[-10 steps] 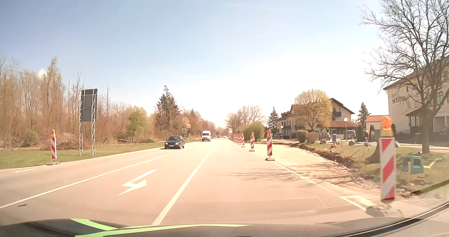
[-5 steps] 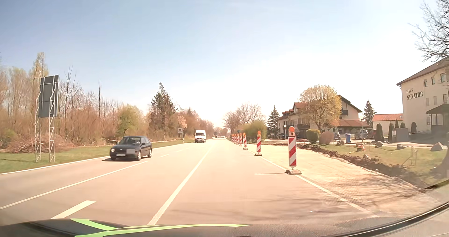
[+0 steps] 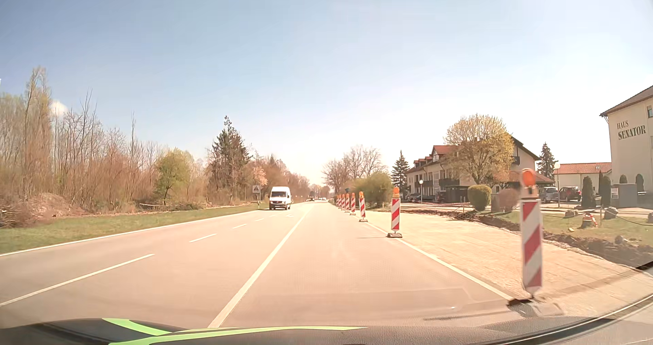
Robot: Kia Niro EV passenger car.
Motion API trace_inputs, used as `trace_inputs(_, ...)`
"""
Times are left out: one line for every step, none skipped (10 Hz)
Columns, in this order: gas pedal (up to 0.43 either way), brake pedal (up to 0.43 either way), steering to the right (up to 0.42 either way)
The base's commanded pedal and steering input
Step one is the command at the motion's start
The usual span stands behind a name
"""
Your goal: Follow the waypoints while adhering to traffic rules and regulations
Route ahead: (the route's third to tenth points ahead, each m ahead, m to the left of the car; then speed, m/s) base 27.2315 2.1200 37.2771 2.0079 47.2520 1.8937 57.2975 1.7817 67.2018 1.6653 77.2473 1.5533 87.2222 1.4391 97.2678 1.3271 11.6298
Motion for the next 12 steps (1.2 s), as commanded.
trace_inputs(0.110, 0.000, -0.001)
trace_inputs(0.110, 0.000, -0.002)
trace_inputs(0.110, 0.000, -0.002)
trace_inputs(0.110, 0.000, -0.003)
trace_inputs(0.110, 0.000, -0.003)
trace_inputs(0.110, 0.000, -0.003)
trace_inputs(0.110, 0.000, -0.002)
trace_inputs(0.118, 0.000, -0.003)
trace_inputs(0.118, 0.000, -0.003)
trace_inputs(0.118, 0.000, -0.003)
trace_inputs(0.118, 0.000, -0.003)
trace_inputs(0.118, 0.000, -0.002)
